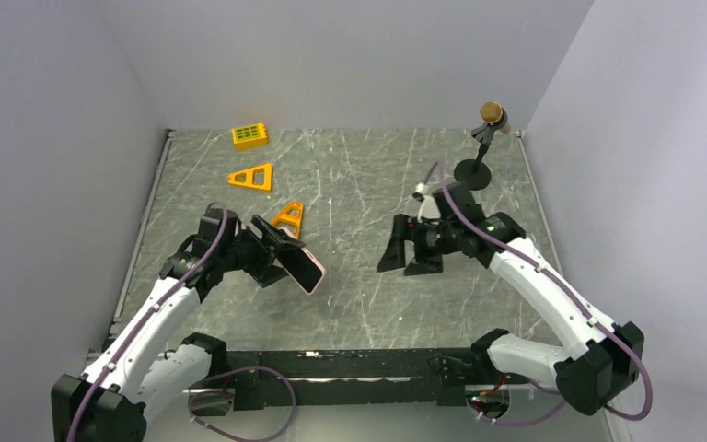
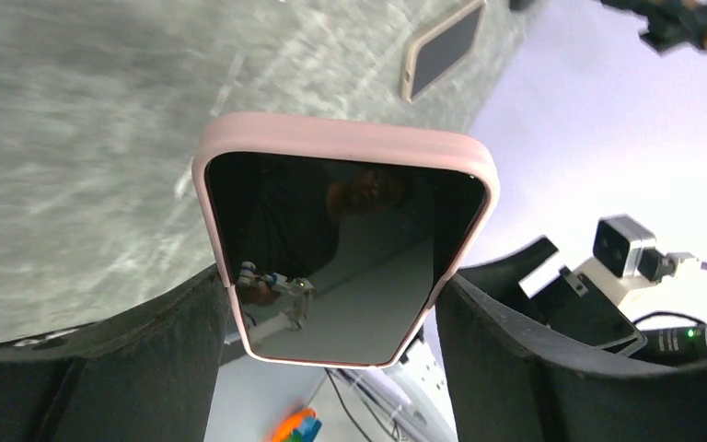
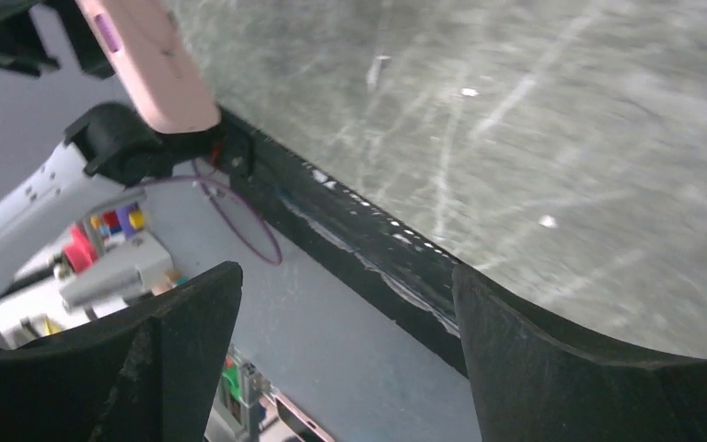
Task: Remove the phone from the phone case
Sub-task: Pick up the phone at the center of the board.
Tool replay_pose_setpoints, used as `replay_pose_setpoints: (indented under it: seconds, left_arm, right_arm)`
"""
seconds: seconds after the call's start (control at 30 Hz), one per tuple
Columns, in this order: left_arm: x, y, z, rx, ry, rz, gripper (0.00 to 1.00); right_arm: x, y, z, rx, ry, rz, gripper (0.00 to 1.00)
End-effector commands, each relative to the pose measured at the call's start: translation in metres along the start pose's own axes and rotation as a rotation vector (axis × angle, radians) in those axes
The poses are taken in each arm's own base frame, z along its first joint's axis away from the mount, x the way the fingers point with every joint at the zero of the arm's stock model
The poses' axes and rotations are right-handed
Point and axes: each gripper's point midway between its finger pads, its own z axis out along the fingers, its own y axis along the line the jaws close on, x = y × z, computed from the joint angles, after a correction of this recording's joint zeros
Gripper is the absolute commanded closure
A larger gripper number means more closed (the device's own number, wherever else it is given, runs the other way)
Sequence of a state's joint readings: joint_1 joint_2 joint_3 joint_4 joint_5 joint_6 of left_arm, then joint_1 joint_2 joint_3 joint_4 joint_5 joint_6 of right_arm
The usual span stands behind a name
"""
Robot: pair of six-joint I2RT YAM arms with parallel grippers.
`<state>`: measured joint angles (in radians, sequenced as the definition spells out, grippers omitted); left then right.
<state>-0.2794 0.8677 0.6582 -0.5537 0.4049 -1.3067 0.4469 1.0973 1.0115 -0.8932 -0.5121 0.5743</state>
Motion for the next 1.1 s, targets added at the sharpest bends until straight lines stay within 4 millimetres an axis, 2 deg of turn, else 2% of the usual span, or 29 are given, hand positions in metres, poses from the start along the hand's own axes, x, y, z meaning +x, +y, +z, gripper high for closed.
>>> replay_pose_setpoints:
  seconds: [0.0,0.07,0.17,0.33,0.53,0.63,0.7,0.8,1.07]
  left_arm:
    - [0.022,-0.084,-0.018,0.246,0.1,0.052,1.0]
    - [0.03,-0.097,-0.02,0.255,0.126,0.061,1.0]
    - [0.039,-0.111,-0.022,0.257,0.147,0.055,1.0]
    - [0.05,-0.111,-0.018,0.177,0.165,0.026,1.0]
    - [0.061,-0.118,-0.012,0.176,0.177,0.011,1.0]
    - [0.069,-0.125,-0.011,0.174,0.187,0.039,1.0]
    - [0.07,-0.127,-0.012,0.16,0.178,0.051,1.0]
    - [0.07,-0.128,-0.012,0.158,0.161,0.056,1.0]
    - [0.073,-0.13,-0.008,0.137,0.146,0.087,1.0]
  right_arm:
    - [-0.019,0.071,0.012,-0.169,-0.06,-0.166,0.14]
    - [-0.02,0.091,0.014,-0.178,-0.058,-0.248,0.21]
    - [-0.018,0.107,0.021,-0.184,-0.043,-0.321,0.32]
    - [-0.02,0.122,0.02,-0.212,-0.101,-0.388,0.33]
    - [-0.021,0.133,0.024,-0.21,-0.11,-0.433,0.33]
    - [-0.026,0.127,0.032,-0.168,-0.126,-0.413,0.41]
    - [-0.025,0.132,0.034,-0.189,-0.12,-0.418,0.44]
    - [-0.021,0.135,0.034,-0.204,-0.115,-0.428,0.43]
    - [-0.019,0.145,0.033,-0.253,-0.121,-0.424,0.24]
